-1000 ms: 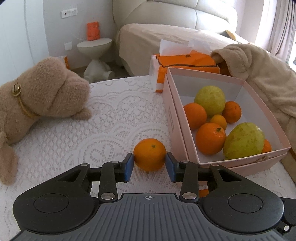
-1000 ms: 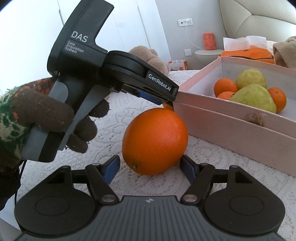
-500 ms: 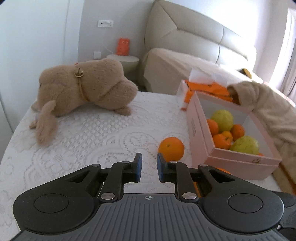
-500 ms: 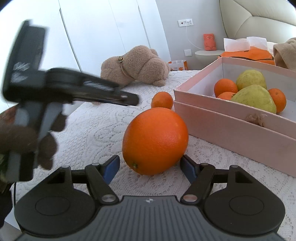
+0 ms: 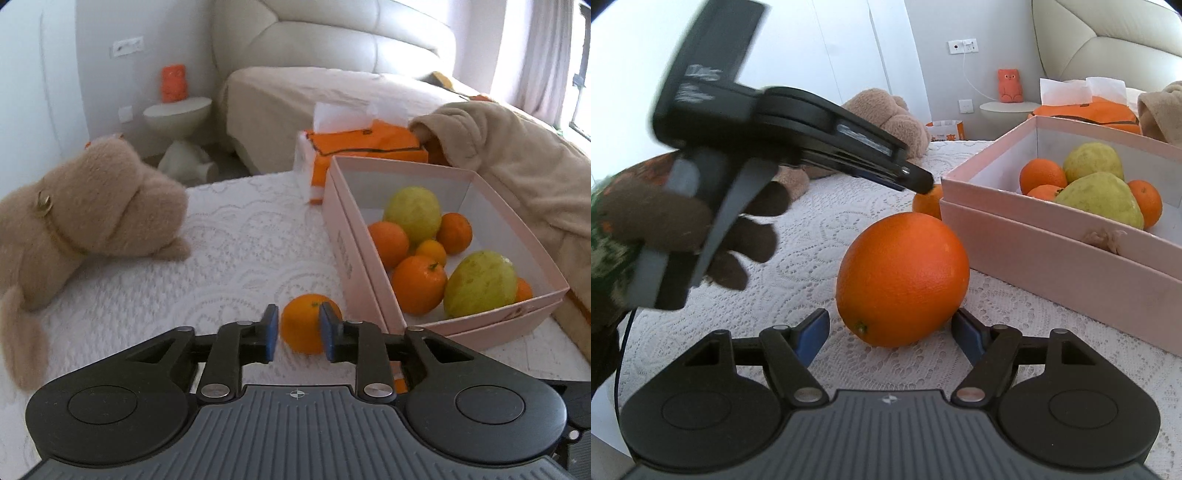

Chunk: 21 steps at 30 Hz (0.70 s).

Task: Organize fruits
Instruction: 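Close the left gripper on the mandarin and lift it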

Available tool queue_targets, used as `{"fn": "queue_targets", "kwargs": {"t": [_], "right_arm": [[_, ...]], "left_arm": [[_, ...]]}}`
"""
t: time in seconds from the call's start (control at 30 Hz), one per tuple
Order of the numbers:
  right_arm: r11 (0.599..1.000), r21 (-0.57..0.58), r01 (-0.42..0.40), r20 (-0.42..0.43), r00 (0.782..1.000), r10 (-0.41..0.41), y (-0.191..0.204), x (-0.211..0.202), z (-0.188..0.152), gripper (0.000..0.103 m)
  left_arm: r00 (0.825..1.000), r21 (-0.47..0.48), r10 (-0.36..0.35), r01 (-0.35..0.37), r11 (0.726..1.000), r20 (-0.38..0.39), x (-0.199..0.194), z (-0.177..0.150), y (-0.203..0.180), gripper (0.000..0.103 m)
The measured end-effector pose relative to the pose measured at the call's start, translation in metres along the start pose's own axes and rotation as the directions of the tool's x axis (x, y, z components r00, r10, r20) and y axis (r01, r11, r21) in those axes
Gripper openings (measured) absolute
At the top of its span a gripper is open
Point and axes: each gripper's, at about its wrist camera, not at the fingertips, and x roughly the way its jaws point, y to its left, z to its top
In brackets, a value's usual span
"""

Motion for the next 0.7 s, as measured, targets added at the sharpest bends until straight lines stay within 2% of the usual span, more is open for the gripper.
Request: {"fn": "queue_targets", "kwargs": {"t": [0.13, 0.23, 0.37, 0.47, 0.6, 0.7], "right_arm": [[1.0, 0.0, 0.001, 0.0, 1.0, -0.001, 0.0, 0.0, 0.0, 0.074], [1.0, -0.002, 0.002, 0.0, 1.0, -0.002, 0.0, 0.0, 0.0, 0.074], [1.0, -0.003, 0.004, 0.0, 1.0, -0.004, 0.001, 0.001, 0.0, 0.074], [1.0, -0.005, 0.006, 0.0, 1.0, -0.006, 0.001, 0.001, -0.001, 0.074], [1.0, -0.006, 0.006, 0.0, 1.0, -0.006, 0.001, 0.001, -0.001, 0.074], [1.0, -0.008, 0.008, -0.001, 1.0, -0.008, 0.002, 0.002, -0.001, 0.074]], "left_arm": [[0.999, 0.021, -0.034, 0.034, 0.999, -0.027, 0.002, 0.002, -0.001, 0.032], [0.999, 0.036, -0.034, 0.035, 0.999, -0.033, 0.004, 0.002, -0.003, 0.04], [0.999, 0.062, 0.024, -0.023, 0.998, -0.026, 0.005, 0.004, -0.004, 0.054], [0.997, 0.052, 0.081, -0.08, 0.995, -0.02, 0.003, 0.006, 0.001, 0.056], [0.999, -0.008, -0.014, 0.014, 1.0, -0.046, 0.008, 0.006, 0.007, 0.056], [0.999, -0.022, -0.02, 0.019, 1.0, -0.039, 0.012, 0.008, 0.006, 0.06]]}}
